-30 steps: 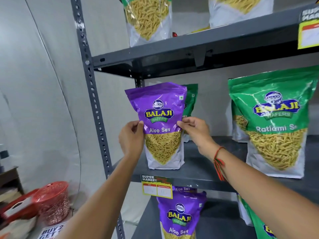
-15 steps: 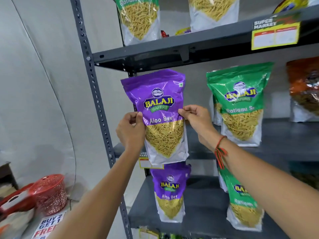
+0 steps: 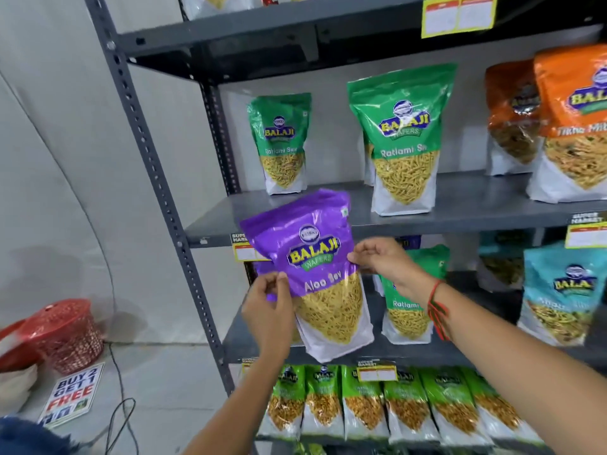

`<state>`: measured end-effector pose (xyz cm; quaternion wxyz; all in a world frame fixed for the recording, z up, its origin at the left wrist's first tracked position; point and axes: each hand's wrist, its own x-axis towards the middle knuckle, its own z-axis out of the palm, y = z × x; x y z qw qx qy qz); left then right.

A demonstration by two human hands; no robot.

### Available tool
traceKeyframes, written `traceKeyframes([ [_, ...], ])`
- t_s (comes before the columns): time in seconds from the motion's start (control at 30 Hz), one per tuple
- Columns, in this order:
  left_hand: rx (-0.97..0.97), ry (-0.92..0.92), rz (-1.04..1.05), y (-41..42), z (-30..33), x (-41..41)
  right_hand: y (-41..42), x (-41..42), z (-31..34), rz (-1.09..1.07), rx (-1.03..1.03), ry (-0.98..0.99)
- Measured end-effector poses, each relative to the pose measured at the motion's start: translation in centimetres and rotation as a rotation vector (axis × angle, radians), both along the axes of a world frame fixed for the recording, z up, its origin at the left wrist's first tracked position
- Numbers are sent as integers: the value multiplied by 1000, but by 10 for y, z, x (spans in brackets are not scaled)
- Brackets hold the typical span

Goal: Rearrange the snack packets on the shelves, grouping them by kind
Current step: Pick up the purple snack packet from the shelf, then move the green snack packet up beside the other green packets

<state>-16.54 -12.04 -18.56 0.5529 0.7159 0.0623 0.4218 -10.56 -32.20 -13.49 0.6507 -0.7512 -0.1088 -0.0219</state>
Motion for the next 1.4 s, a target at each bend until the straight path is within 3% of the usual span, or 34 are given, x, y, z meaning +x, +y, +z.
traceKeyframes([
  [0.13, 67, 154, -1, -14, -52, 12, -9, 29, -50, -26, -60, 128],
  [0.43, 9, 399, 90, -36, -120, 74, -2, 115, -134, -216, -203, 183],
  [0.73, -79, 401, 95, -40, -139, 94, 4, 144, -186, -217, -228, 125],
  [1.07, -87, 315, -3, -75, -124, 76, -14, 98, -170, -141, -52, 186],
  [1.27, 58, 330, -219, -124, -124, 95, -70, 58, -164, -430, -118, -59],
  [1.4, 139, 467, -318, -150, -128, 123, -123, 55, -175, -744, -86, -40],
])
